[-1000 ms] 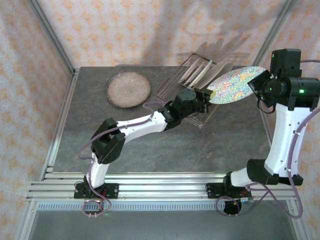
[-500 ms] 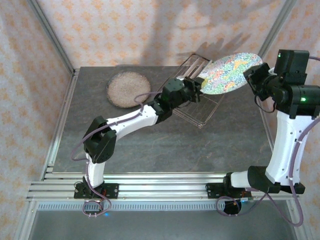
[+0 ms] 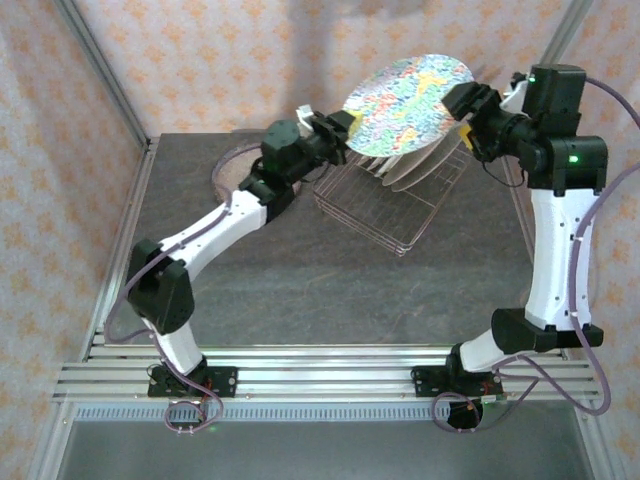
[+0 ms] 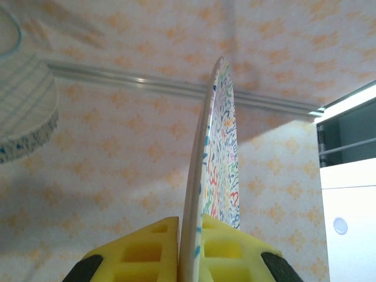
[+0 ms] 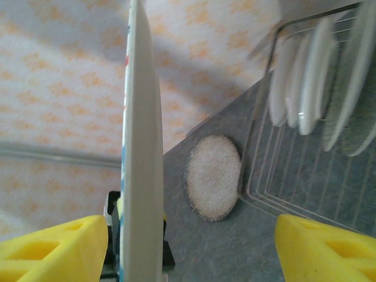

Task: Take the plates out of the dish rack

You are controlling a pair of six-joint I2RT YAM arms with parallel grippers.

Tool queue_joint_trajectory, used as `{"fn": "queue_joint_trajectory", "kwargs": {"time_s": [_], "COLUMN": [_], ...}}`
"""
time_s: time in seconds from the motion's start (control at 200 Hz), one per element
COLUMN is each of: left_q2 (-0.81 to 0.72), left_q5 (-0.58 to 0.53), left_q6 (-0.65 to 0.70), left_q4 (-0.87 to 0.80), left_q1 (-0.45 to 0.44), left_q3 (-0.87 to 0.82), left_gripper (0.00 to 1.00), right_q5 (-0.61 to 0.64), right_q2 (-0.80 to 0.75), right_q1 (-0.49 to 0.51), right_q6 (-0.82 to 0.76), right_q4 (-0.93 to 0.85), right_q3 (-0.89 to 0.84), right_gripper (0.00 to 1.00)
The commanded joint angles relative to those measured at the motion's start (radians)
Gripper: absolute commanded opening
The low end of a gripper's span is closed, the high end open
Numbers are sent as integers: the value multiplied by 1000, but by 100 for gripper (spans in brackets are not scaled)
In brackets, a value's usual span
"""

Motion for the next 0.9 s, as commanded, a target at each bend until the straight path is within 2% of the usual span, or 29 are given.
{"fn": "queue_joint_trajectory", "kwargs": {"time_s": [0.0, 0.175, 0.365, 0.51, 0.646, 0.896], "left_q2": [-89, -190, -288, -362, -416, -406], "left_q5": [33, 27, -23, -97, -182, -257], "left_q6": [75, 150, 227, 333, 434, 522], "left_q4": [16, -40, -73, -130, -176, -52], "left_q1": [77, 213, 357, 444, 493, 541], "left_q3": [-59, -169, -305, -407, -507, -678], "left_gripper": [0, 0, 0, 0, 0, 0], "right_q5": [-32, -25, -36, -8, 49, 165], "right_q2": [22, 20, -7, -82, -164, -315], "right_q1": [82, 218, 303, 357, 395, 488], "right_q6": [-67, -125, -150, -187, -201, -362], "right_q4": [103, 245, 426, 640, 849, 1249], "right_q3": [12, -77, -237, -451, -646, -1004], "right_gripper": [75, 76, 76, 77, 78, 84]}}
